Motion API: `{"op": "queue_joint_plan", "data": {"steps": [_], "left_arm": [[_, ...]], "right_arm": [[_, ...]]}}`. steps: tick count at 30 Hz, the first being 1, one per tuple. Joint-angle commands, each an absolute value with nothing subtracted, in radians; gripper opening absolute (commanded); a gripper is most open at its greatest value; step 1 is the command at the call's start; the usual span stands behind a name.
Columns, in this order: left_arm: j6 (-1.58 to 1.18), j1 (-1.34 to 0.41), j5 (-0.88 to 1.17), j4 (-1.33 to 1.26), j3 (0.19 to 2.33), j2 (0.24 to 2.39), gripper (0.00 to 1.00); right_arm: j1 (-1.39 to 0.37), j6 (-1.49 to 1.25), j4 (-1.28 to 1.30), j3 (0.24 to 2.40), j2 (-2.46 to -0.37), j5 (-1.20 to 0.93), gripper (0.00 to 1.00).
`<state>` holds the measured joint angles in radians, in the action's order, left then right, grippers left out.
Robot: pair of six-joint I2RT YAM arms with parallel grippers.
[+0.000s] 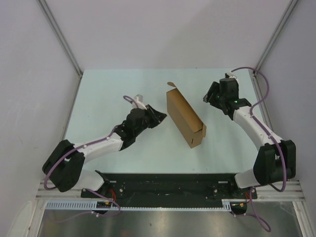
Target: Fold the paper box
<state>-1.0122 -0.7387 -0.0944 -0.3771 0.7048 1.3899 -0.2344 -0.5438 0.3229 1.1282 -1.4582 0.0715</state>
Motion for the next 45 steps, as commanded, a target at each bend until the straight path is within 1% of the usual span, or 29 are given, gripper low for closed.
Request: {"op": "queue_joint_plan", "data": {"steps": [1,2,4,7,8,9,11,15,16,18,20,22,24,25,28,30,31,36,37,40,42,45], "left_arm": [[-1.012,-0.603,-0.106,-0.37,0.655,1.333,0.29],[-1.012,-0.557,-0.074,-0.371,0.657,1.344,0.29],[-1.019,-0.52,-0.048,-0.393,0.667,1.373,0.29],[-1.008,-0.486,-0.055,-0.425,0.695,1.434,0.29],[-1.002,-0.471,-0.042,-0.425,0.716,1.465,0.29],[-1.003,-0.454,-0.008,-0.416,0.742,1.53,0.29],[-1.012,-0.407,0.049,-0.44,0.811,1.595,0.29],[-1.003,-0.353,0.133,-0.43,0.94,1.727,0.28],[-1.003,-0.344,0.161,-0.416,0.98,1.738,0.28],[-1.015,-0.344,0.185,-0.426,0.961,1.726,0.27],[-1.044,-0.368,0.206,-0.474,0.904,1.689,0.27],[-1.054,-0.428,0.161,-0.497,0.792,1.608,0.27],[-1.052,-0.477,0.137,-0.532,0.703,1.55,0.26],[-1.051,-0.521,0.118,-0.538,0.684,1.539,0.25],[-1.061,-0.598,0.106,-0.574,0.64,1.539,0.24],[-1.069,-0.629,0.104,-0.604,0.637,1.558,0.24],[-1.069,-0.655,0.103,-0.61,0.638,1.566,0.24],[-1.081,-0.71,0.104,-0.689,0.682,1.641,0.24],[-1.081,-0.715,0.103,-0.689,0.695,1.65,0.24],[-1.08,-0.733,0.089,-0.689,0.73,1.683,0.24],[-1.081,-0.741,0.086,-0.69,0.744,1.698,0.24],[-1.085,-0.747,0.072,-0.69,0.741,1.698,0.25]], "right_arm": [[-0.192,-0.542,0.357,1.172,-1.345,0.12,0.62],[-0.19,-0.538,0.36,1.172,-1.342,0.108,0.62],[-0.186,-0.534,0.35,1.172,-1.351,0.085,0.62],[-0.179,-0.541,0.284,1.177,-1.405,-0.02,0.62],[-0.176,-0.546,0.282,1.199,-1.451,-0.046,0.62],[-0.175,-0.551,0.281,1.216,-1.469,-0.051,0.62],[-0.169,-0.567,0.301,1.23,-1.489,-0.034,0.62],[-0.149,-0.541,0.333,1.204,-1.457,0.0,0.62],[-0.137,-0.54,0.325,1.198,-1.46,0.0,0.63],[-0.103,-0.557,0.304,1.197,-1.479,-0.061,0.62],[-0.1,-0.568,0.217,1.198,-1.529,-0.147,0.62],[-0.101,-0.587,0.135,1.222,-1.601,-0.201,0.62],[-0.107,-0.589,0.121,1.27,-1.672,-0.288,0.62],[-0.112,-0.584,0.13,1.319,-1.733,-0.314,0.62],[-0.133,-0.577,0.13,1.367,-1.817,-0.394,0.62],[-0.141,-0.58,0.109,1.381,-1.844,-0.426,0.62],[-0.141,-0.583,0.106,1.402,-1.879,-0.481,0.62],[-0.146,-0.595,0.081,1.485,-1.977,-0.62,0.62],[-0.149,-0.597,0.08,1.509,-1.992,-0.684,0.62],[-0.163,-0.58,0.138,1.62,-2.074,-0.764,0.62],[-0.17,-0.549,0.199,1.687,-2.114,-0.781,0.62],[-0.181,-0.563,0.186,1.701,-2.137,-0.831,0.62]]}}
